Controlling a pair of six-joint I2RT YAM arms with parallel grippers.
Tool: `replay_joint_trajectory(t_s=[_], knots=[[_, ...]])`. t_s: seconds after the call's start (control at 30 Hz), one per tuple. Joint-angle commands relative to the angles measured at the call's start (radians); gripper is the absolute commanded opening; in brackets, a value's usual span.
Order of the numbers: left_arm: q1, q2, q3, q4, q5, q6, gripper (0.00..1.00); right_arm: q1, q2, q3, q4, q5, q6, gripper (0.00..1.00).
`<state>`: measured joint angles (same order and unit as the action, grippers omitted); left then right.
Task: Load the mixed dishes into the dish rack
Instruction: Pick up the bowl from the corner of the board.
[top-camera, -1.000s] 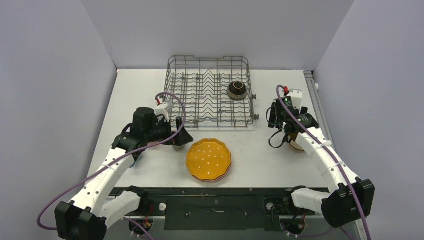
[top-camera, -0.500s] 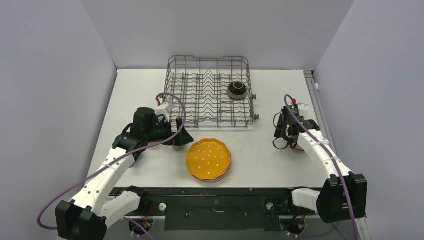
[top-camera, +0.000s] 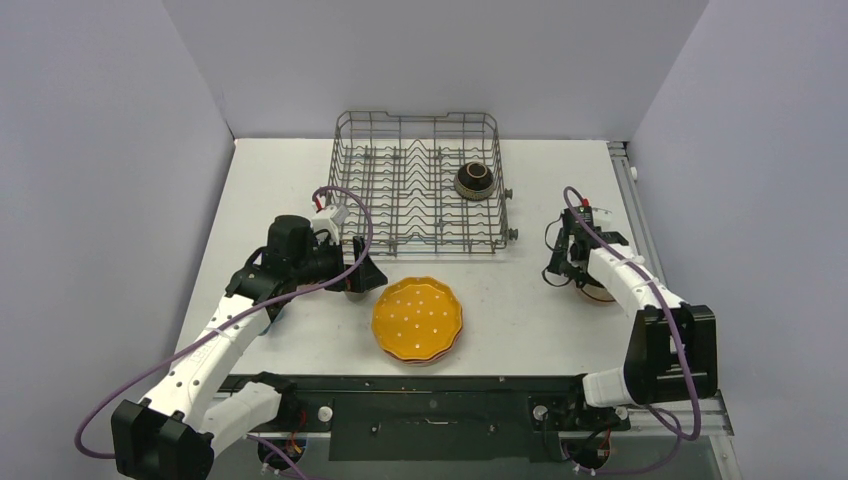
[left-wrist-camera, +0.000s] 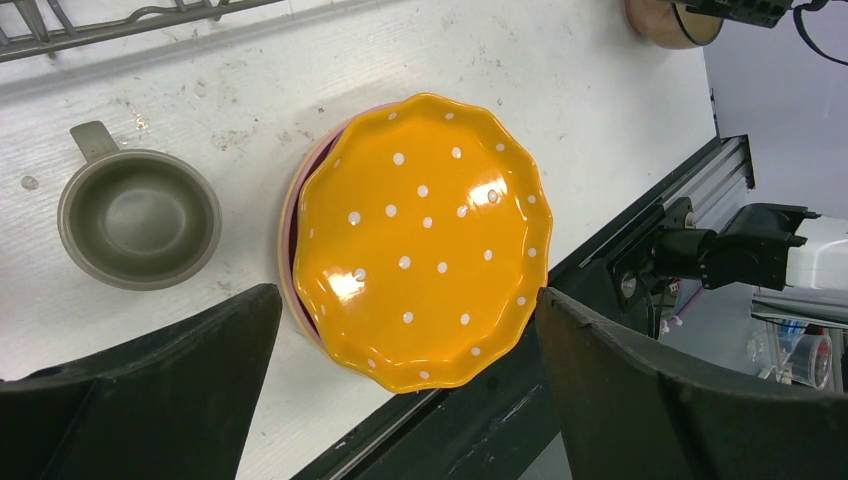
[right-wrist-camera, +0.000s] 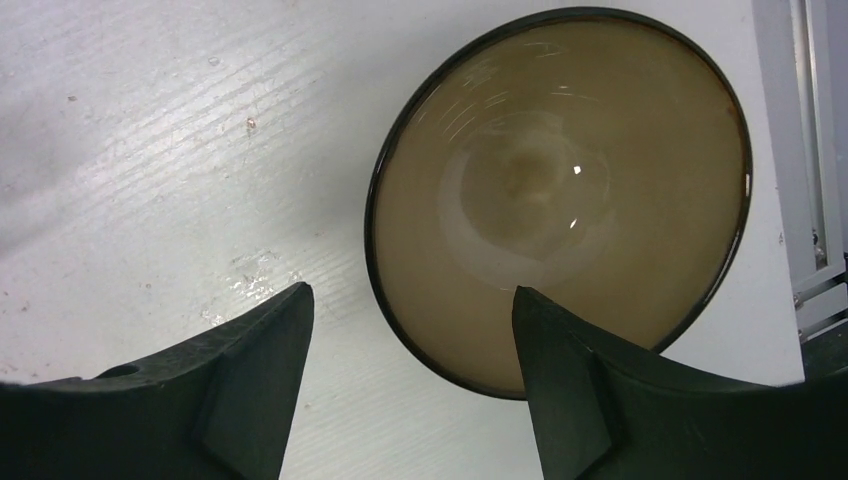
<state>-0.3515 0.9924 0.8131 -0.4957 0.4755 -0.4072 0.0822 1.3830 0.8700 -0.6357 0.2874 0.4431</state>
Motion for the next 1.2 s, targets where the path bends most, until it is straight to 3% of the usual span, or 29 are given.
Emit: replay_joint_trajectory(t_s=[0.0, 0.5, 0.7, 0.77, 1.17], knots=[[0.003, 0.0, 0.007, 0.041, 0.009, 0.006, 0.96, -0.013, 0.036, 0.025, 0.054, -0.007, 0.01, 0.67], [0.003, -0.008, 0.005, 0.038, 0.008, 0.01, 0.96, -0.015, 0.104, 0.022, 0.06, -0.032, -0.013, 0.39], [0.003, -0.013, 0.003, 0.036, 0.008, 0.011, 0.96, -0.015, 0.114, 0.024, 0.061, -0.057, -0.021, 0.16], [0.003, -0.014, 0.003, 0.036, 0.007, 0.011, 0.96, -0.015, 0.115, 0.026, 0.061, -0.068, -0.023, 0.02], [0.003, -0.009, 0.003, 0.031, 0.001, 0.013, 0.96, 0.03, 0.043, 0.029, 0.057, -0.099, -0.027, 0.0]])
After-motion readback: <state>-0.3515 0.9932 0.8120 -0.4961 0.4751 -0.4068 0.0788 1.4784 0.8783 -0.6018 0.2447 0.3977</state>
